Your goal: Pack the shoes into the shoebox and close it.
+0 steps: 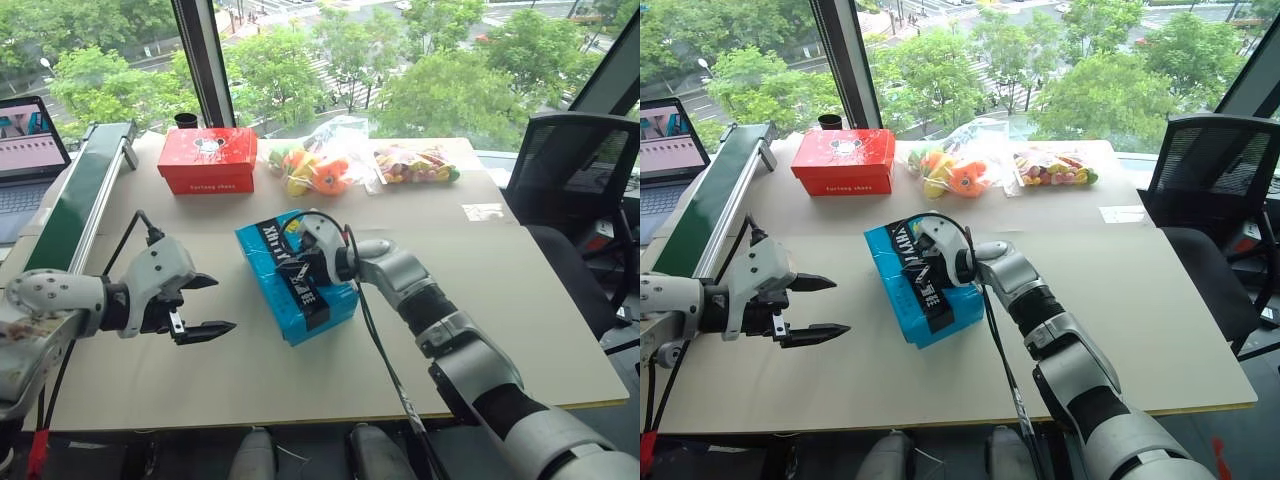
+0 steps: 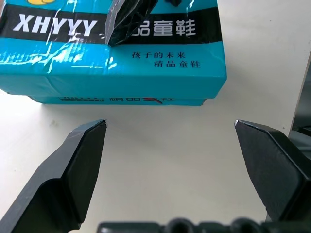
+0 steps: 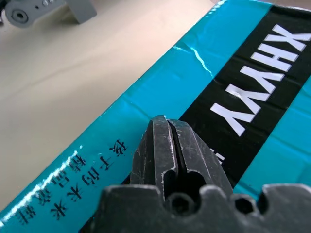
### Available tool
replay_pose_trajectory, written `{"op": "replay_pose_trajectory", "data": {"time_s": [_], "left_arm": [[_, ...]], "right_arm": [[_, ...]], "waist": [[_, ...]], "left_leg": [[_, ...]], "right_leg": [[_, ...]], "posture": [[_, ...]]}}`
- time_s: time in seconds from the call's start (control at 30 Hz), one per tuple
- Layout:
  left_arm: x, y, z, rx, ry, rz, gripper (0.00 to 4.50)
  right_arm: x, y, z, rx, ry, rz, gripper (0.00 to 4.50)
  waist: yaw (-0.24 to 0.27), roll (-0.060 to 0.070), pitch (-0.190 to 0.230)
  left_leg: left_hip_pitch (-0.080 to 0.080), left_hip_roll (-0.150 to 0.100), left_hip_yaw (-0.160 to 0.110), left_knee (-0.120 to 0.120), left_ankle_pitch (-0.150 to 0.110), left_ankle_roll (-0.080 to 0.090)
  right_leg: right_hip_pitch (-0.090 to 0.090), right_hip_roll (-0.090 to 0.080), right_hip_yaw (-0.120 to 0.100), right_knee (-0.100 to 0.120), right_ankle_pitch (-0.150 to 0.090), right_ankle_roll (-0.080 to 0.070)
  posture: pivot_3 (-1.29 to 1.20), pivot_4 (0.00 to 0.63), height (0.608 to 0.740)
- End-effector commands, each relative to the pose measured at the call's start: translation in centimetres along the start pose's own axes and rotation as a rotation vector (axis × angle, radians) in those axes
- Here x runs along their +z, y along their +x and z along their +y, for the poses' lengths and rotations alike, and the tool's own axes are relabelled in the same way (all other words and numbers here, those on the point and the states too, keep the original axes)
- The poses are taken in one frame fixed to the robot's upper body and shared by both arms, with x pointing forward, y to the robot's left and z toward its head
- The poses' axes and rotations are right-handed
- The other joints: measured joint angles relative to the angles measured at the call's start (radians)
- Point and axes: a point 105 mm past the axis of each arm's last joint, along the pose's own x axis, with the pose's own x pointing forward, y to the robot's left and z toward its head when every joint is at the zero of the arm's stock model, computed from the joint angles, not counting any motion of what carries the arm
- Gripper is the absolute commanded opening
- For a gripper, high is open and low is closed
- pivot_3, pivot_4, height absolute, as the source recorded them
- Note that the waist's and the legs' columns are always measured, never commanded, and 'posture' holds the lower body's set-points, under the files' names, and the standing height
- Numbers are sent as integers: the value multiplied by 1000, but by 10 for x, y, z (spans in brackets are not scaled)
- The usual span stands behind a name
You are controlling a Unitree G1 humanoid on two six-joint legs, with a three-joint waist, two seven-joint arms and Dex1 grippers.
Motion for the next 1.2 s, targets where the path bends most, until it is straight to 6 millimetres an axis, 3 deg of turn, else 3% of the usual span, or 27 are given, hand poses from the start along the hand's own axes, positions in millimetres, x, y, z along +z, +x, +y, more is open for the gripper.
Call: {"op": "replay_pose_trajectory", "data": {"time_s": [0.03, 0.1, 0.2, 0.27, 0.37, 0.5, 0.73, 0.83, 0.9, 1.03, 1.2], "left_arm": [[8, -2, -6, 21, 25, -29, 4500], [9, 0, -8, 23, 19, -34, 4500], [7, 6, -8, 19, 17, -41, 4500], [7, 8, -8, 19, 27, -54, 4500], [9, 12, -5, 28, 12, -103, 4500], [7, 15, 2, 46, 7, -136, 4500], [7, 25, 14, 179, -4, -278, 4500], [-16, 32, 5, 156, -46, -234, 4500], [-26, 37, 3, 163, -92, -242, 4500], [-48, 54, 23, 454, -217, -321, 4500], [-82, 72, 17, 686, -271, -303, 4500]], "right_arm": [[-54, 3, -4, -37, -62, 207, 66], [-50, 2, -5, -39, -69, 185, 66], [-6, -6, -2, -1, 14, -40, 66], [20, -21, 1, 9, 12, -181, 66], [42, -54, 3, -56, -124, -322, 66], [29, -94, 0, -106, -171, -240, 1109], [26, -151, 6, -152, -131, -232, 3573], [6, -179, -10, -311, -110, -203, 4477], [-17, -194, -13, -377, -68, -186, 4477], [-81, -215, -26, -562, 89, -117, 4477], [-121, -219, -33, -823, 236, -218, 4477]], "waist": [[-1, 0, 0], [-1, 0, -1], [2, 0, -1], [4, 0, -1], [10, 0, 0], [15, 0, 0], [21, 0, 1], [26, 0, 0], [30, 0, 0], [44, 0, 0], [27, -1, -1]], "left_leg": [[4, 0, 0, -1, 0, 0], [14, 1, 0, -2, 0, 0], [15, 1, 0, -2, 0, 0], [13, 1, 0, -2, 0, 0], [6, 1, 0, -1, 0, 0], [-8, 0, 0, -1, 0, 0], [-6, 0, 0, 0, -1, 0], [-4, 0, 0, -1, 0, 0], [-5, 0, 0, -1, -1, 0], [-5, -1, 0, 0, -1, 0], [-2, 0, 1, 1, -1, 0]], "right_leg": [[3, 0, 0, 0, -1, 1], [12, 0, 0, 0, -3, 0], [12, 0, 0, 0, -4, -2], [12, 0, 0, 0, -4, -2], [7, 0, 0, 0, -4, -2], [-7, 0, 0, 1, -1, -7], [-6, 0, 0, 0, 0, -7], [-4, 0, 0, 0, -1, -7], [-4, -1, 0, -1, 0, -7], [-3, -1, -1, -3, -1, -5], [1, -1, 2, -4, 1, -3]], "posture": [[0, 150, 734], [0, 150, 734], [0, 150, 734], [0, 150, 734], [0, 150, 734], [0, 150, 734], [0, 150, 734], [0, 150, 734], [0, 150, 734], [0, 150, 734], [0, 150, 734]]}}
